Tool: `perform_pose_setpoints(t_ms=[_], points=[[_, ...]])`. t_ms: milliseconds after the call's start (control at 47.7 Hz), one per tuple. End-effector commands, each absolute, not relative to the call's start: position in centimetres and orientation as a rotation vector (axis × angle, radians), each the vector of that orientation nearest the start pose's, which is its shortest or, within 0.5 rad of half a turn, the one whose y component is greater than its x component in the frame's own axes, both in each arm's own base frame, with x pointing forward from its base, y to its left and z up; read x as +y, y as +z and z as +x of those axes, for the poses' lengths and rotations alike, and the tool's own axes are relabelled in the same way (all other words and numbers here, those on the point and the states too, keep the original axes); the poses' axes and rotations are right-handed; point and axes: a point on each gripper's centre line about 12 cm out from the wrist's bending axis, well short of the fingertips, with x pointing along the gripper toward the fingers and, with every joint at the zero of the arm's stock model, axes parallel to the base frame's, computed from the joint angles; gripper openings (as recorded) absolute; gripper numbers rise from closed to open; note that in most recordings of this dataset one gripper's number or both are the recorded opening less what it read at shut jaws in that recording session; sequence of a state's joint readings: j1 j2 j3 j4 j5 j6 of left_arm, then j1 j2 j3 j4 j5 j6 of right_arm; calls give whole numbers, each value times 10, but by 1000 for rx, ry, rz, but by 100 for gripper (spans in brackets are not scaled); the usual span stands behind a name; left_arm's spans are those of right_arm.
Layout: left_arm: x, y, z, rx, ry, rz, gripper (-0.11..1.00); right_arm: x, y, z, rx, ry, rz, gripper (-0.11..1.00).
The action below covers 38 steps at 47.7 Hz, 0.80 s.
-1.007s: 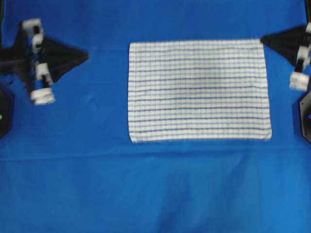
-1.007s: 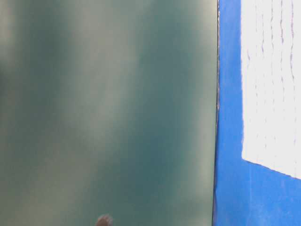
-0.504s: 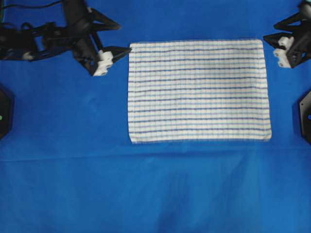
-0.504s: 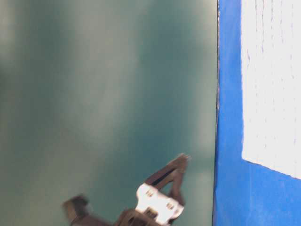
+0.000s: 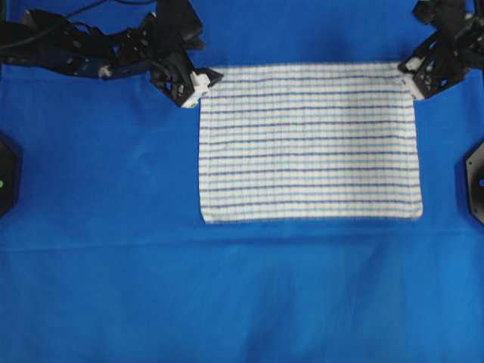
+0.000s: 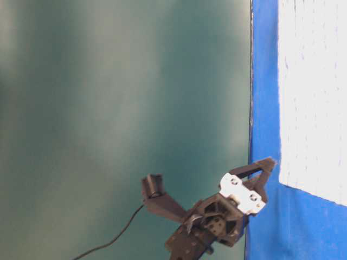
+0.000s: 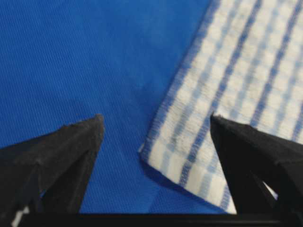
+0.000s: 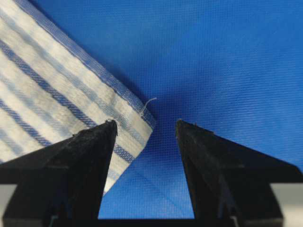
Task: Fold the blue towel.
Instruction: 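Grasp the top-left and top-right corners of the striped towel with both grippers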
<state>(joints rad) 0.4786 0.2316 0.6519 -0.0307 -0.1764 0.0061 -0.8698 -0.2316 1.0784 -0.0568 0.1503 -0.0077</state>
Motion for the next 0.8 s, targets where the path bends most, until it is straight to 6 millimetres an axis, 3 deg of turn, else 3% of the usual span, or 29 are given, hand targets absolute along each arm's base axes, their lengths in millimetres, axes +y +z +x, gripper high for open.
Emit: perform_pose_setpoints(t_ms=[0, 189, 315, 399, 567, 776], points=[[194, 102, 366, 669, 479, -185, 89, -201, 109, 166, 948, -774, 367, 58], [196, 91, 366, 705, 478, -189, 86, -200, 105, 167, 965, -768, 369, 58], [195, 84, 364, 741, 474, -197, 73, -200, 105, 167, 967, -767, 369, 54], [193, 78, 362, 775, 471, -204, 57, -200, 105, 166, 970, -765, 367, 45], [187, 63, 361, 833, 456, -213, 28, -196, 103, 168, 981, -750, 365, 2], [184, 61, 359, 851, 448, -214, 14, -195, 103, 170, 984, -742, 363, 1]])
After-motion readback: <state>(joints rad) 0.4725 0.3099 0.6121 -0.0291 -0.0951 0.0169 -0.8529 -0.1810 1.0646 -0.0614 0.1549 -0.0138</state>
